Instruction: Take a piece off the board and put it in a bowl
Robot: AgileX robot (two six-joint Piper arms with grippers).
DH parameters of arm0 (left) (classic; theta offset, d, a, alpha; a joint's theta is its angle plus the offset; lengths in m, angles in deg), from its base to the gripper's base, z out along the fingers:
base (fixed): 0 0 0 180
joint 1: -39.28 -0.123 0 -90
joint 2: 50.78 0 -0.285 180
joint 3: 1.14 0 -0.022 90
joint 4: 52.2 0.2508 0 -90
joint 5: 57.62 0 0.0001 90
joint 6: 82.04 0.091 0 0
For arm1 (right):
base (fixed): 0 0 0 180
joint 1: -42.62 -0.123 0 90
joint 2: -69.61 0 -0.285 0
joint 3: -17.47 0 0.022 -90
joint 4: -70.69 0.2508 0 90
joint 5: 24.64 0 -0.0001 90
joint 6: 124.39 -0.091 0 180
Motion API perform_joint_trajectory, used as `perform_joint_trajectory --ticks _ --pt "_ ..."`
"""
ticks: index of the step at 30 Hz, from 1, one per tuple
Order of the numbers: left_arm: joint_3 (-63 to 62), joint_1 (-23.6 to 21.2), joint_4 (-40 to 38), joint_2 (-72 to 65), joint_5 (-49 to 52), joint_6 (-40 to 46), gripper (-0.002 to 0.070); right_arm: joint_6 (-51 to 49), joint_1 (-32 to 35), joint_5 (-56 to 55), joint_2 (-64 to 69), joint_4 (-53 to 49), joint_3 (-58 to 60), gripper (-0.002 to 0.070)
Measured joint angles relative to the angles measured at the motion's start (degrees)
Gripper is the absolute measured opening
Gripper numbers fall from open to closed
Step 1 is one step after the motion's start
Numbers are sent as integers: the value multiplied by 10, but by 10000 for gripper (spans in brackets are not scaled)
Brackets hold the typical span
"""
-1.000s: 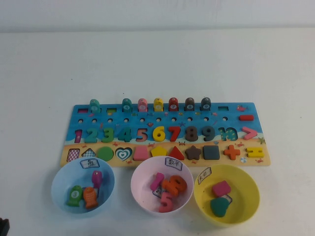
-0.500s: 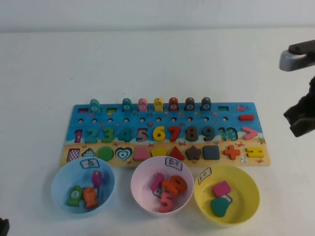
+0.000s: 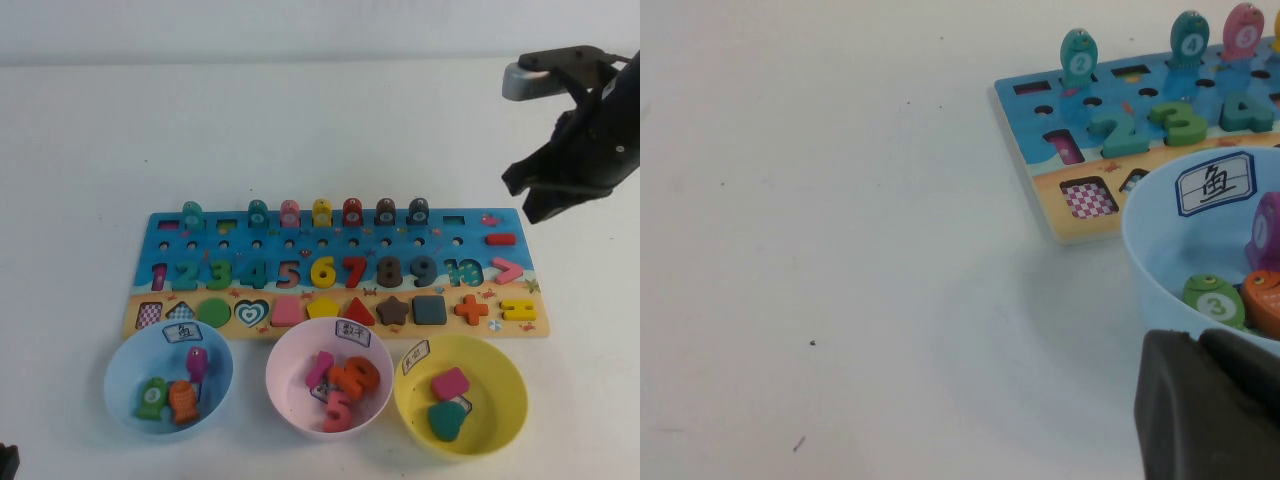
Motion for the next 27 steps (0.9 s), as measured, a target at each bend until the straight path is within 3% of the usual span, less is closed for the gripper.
perform_joint_trajectory --ticks 10,17,20,24,27 --pt "0 0 0 0 0 0 -5 -33 -8 59 112 -50 -128 -17" --pt "0 0 0 0 0 0 -5 -56 -48 63 187 -105 -209 -17" --pt "0 0 0 0 0 0 -5 -60 -52 63 202 -102 -214 10" --pt "0 0 0 0 0 0 -5 -88 -45 63 213 -93 -216 173" --pt "0 0 0 0 0 0 -5 -115 -33 64 218 -87 -217 359"
